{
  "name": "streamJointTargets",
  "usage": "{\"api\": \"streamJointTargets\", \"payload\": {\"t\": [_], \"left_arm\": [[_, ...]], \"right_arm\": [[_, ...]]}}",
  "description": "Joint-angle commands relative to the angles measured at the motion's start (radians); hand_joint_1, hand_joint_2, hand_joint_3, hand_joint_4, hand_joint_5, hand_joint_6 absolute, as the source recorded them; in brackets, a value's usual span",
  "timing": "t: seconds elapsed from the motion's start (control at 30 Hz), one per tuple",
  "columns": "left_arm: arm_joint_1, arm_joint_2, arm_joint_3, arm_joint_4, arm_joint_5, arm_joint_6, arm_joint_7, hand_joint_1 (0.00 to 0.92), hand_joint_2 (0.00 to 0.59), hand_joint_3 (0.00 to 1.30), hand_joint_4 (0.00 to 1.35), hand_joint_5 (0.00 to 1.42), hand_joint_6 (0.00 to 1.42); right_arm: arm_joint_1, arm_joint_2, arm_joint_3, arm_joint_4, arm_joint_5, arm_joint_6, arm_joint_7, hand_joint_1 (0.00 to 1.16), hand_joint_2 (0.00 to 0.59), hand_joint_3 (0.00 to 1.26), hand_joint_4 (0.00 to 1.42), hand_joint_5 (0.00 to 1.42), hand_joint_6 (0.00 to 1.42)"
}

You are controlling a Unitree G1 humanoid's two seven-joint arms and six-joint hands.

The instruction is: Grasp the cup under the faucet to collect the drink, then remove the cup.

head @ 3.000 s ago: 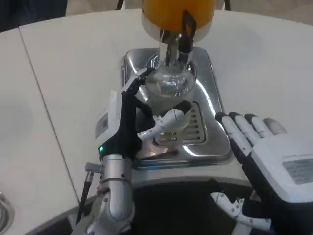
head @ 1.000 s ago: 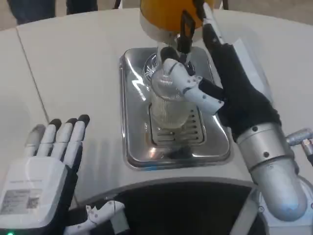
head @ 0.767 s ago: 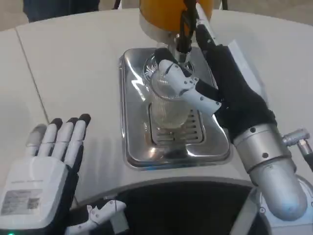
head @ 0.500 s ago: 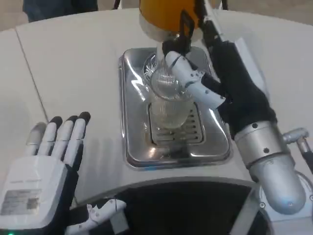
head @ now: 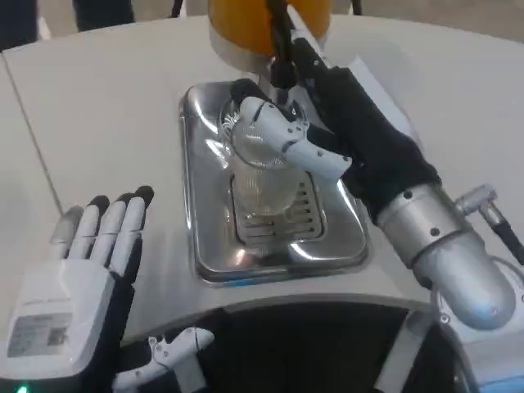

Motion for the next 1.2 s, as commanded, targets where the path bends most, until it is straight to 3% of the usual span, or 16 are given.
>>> {"api": "streamJointTargets", "payload": {"t": [0.03,0.1,0.2,0.27,0.33,0.4,0.57,0.73,1.03,1.2], "left_arm": [[-0.013,-0.010,0.003,0.033,-0.021,-0.018,0.023,0.000,0.131,0.00,0.00,0.00,0.02],[-0.022,-0.012,0.002,0.041,-0.025,-0.017,0.018,0.000,0.129,0.00,0.00,0.00,0.02],[-0.036,-0.017,-0.002,0.049,-0.033,-0.015,0.013,0.000,0.166,0.00,0.00,0.00,0.03],[-0.049,-0.033,0.004,0.078,-0.076,-0.048,0.057,0.000,0.173,0.00,0.00,0.00,0.03],[-0.084,-0.042,-0.008,0.112,-0.072,-0.033,0.054,0.000,0.167,0.00,0.00,0.00,0.03],[-0.114,-0.045,-0.022,0.135,-0.059,-0.016,0.040,0.000,0.159,0.00,0.00,0.00,0.03],[-0.179,-0.052,-0.047,0.174,-0.068,0.001,0.030,0.000,0.125,0.00,0.00,0.00,0.03],[-0.241,-0.075,-0.063,0.219,-0.113,0.018,0.008,0.061,0.104,0.00,0.00,0.00,0.03],[-0.335,-0.101,-0.092,0.298,-0.123,0.051,0.007,0.175,0.075,0.00,0.00,0.00,0.01],[-0.393,-0.109,-0.107,0.353,-0.129,0.068,0.014,0.181,0.073,0.00,0.00,0.00,0.01]], "right_arm": [[-0.064,-0.089,0.079,-0.024,-0.065,0.063,0.083,0.44,0.435,0.00,0.00,0.00,0.03],[-0.079,-0.115,0.105,-0.037,-0.091,0.095,0.107,0.44,0.436,0.00,0.00,0.00,0.03],[-0.056,-0.162,0.166,-0.075,-0.207,0.034,0.072,0.43,0.447,0.00,0.00,0.00,0.05],[-0.059,-0.159,0.184,-0.081,-0.212,0.074,0.105,0.42,0.460,0.00,0.00,0.00,0.06],[-0.085,-0.184,0.251,-0.108,-0.329,0.131,0.165,0.38,0.455,0.01,0.00,0.00,0.06],[-0.093,-0.191,0.291,-0.141,-0.436,0.173,0.199,0.37,0.456,0.02,0.00,0.00,0.06],[-0.094,-0.171,0.298,-0.179,-0.522,0.206,0.284,0.36,0.455,0.01,0.00,0.00,0.07],[-0.079,-0.137,0.299,-0.184,-0.573,0.200,0.303,0.36,0.455,0.01,0.00,0.00,0.07],[-0.077,-0.135,0.275,-0.160,-0.585,0.176,0.315,0.35,0.453,0.01,0.00,0.00,0.06],[-0.073,-0.130,0.262,-0.148,-0.583,0.169,0.316,0.36,0.449,0.01,0.00,0.00,0.06]]}}
